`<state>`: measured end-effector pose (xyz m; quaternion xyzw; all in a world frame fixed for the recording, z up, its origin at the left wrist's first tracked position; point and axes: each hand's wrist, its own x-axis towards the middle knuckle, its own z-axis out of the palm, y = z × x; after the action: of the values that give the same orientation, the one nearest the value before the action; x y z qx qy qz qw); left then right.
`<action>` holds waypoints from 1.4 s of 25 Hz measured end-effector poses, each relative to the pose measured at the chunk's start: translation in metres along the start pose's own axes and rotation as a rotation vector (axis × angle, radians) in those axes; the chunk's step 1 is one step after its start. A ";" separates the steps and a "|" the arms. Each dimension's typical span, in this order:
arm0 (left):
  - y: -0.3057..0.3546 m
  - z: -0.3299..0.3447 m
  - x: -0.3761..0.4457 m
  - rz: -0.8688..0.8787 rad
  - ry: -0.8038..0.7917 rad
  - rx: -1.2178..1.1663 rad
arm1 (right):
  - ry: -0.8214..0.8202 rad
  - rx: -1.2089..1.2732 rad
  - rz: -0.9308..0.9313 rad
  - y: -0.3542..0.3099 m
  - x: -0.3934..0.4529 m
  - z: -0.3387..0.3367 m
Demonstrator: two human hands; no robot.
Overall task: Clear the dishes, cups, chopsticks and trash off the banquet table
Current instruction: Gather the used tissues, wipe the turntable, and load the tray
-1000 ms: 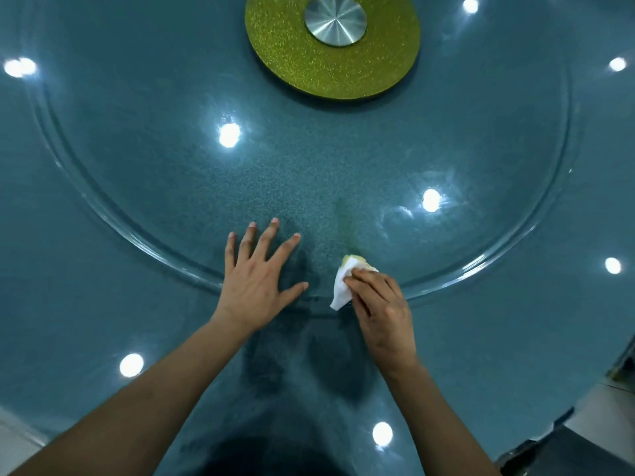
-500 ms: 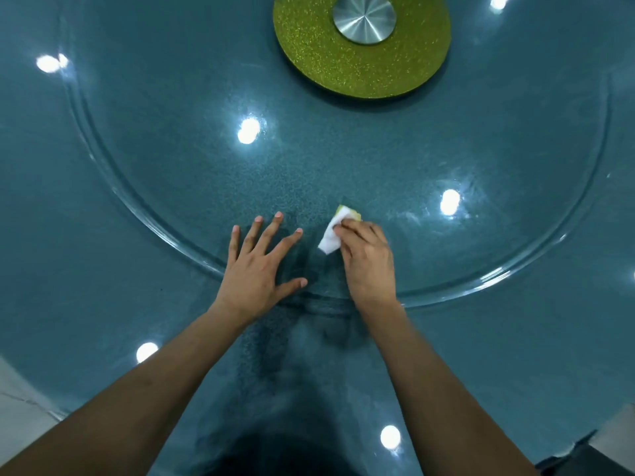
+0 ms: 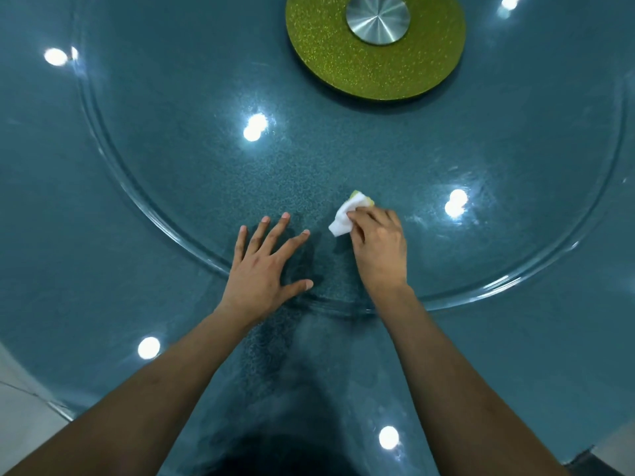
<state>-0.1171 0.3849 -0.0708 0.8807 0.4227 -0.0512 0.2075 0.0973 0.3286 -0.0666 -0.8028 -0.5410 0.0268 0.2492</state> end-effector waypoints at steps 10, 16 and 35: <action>0.002 -0.001 -0.001 -0.003 0.011 -0.038 | 0.097 0.015 0.160 0.023 -0.043 -0.015; 0.002 0.001 0.000 -0.004 0.011 -0.057 | 0.100 0.023 0.413 0.009 -0.016 -0.009; -0.004 0.003 0.000 0.002 0.028 -0.086 | -0.031 -0.017 0.355 0.021 0.011 -0.015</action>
<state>-0.1197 0.3859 -0.0745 0.8721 0.4264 -0.0203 0.2393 0.1249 0.3269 -0.0605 -0.8873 -0.3949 0.0781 0.2252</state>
